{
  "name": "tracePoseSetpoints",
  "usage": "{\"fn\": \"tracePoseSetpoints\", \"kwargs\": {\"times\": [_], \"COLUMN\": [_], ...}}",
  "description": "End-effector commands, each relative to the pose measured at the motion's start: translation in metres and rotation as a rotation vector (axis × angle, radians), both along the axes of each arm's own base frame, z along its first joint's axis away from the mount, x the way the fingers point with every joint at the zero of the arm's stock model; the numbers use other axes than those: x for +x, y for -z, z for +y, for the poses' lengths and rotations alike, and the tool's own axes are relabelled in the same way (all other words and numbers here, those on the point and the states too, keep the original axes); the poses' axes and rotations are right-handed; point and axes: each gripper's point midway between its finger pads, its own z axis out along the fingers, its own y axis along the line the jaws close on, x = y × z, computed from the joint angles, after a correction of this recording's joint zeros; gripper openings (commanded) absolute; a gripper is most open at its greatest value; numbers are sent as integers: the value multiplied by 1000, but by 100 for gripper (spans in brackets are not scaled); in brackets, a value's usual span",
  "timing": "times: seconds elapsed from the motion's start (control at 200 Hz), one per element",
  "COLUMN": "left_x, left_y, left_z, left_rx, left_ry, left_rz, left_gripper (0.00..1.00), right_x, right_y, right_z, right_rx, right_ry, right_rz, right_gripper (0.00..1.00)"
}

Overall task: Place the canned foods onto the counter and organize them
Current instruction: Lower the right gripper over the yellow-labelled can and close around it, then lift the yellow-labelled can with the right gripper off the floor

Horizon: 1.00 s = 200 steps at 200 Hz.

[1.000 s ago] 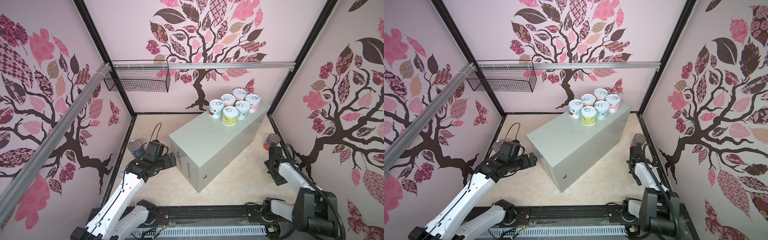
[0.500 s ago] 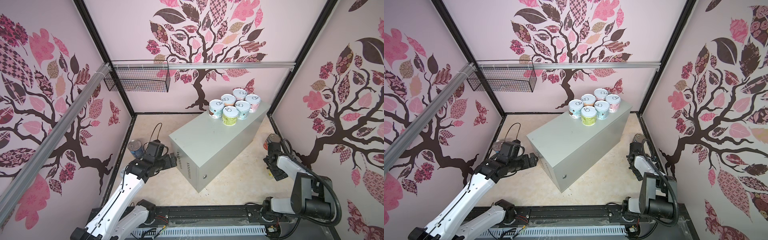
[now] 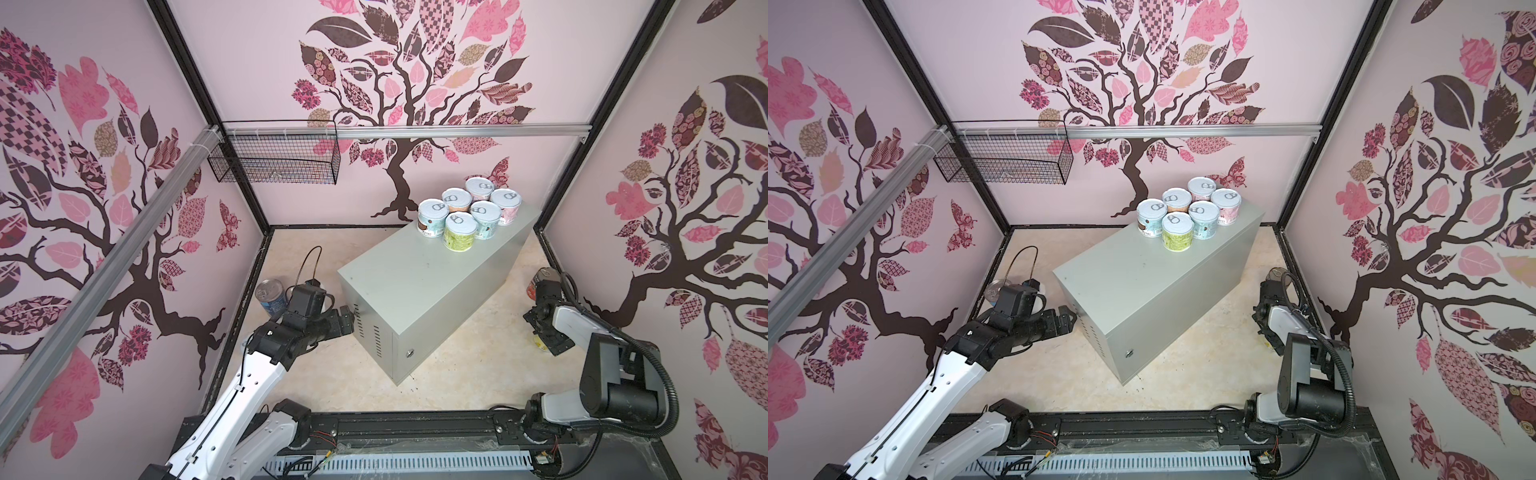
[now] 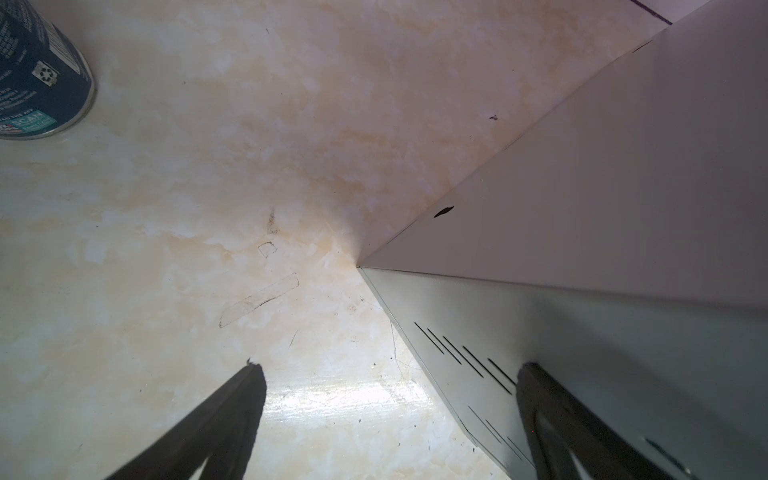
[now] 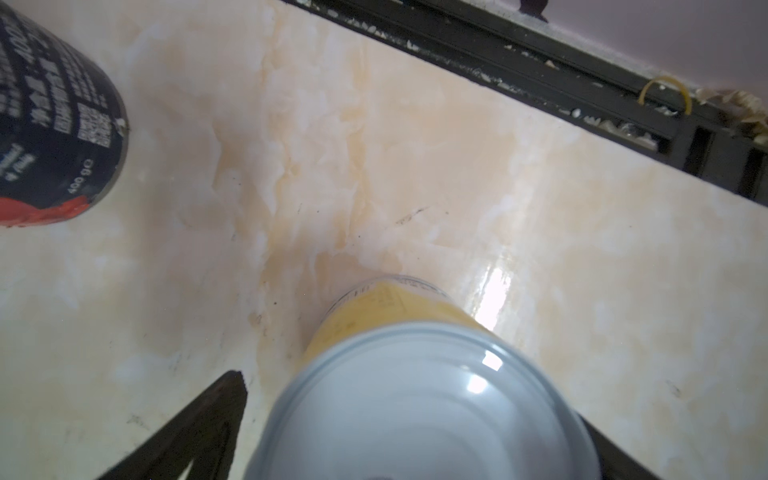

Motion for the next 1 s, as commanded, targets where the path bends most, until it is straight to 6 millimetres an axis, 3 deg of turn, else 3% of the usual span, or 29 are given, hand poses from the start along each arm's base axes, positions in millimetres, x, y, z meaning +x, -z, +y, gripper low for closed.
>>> {"fn": "tracePoseSetpoints", "kwargs": {"times": [0.0,0.4,0.63,0.775,0.995], "left_x": [-1,-2,-2,-2,-1], "left_y": [4,2,1,2,2], "left_z": [-1,-1,-1,-1,0], "left_rx": [-5,-10,-8,-8,-6], "left_ry": [12,17,16,17,12], "left_rz": [-7,-18,-20,-18,-18], "left_gripper": [98,98,98,98,98], "right_x": [13,25,33,34,36], "right_y": [-5,7,3,3,0], "right_z": [-4,-9,-13,-14,-11], "right_rx": [-25,-38,-72,-89,-82], "right_ry": [-50,-125,-165,-196,-230], "right_rz": [-6,96,88,96,100], "right_gripper": [97,100,87,73,64]}}
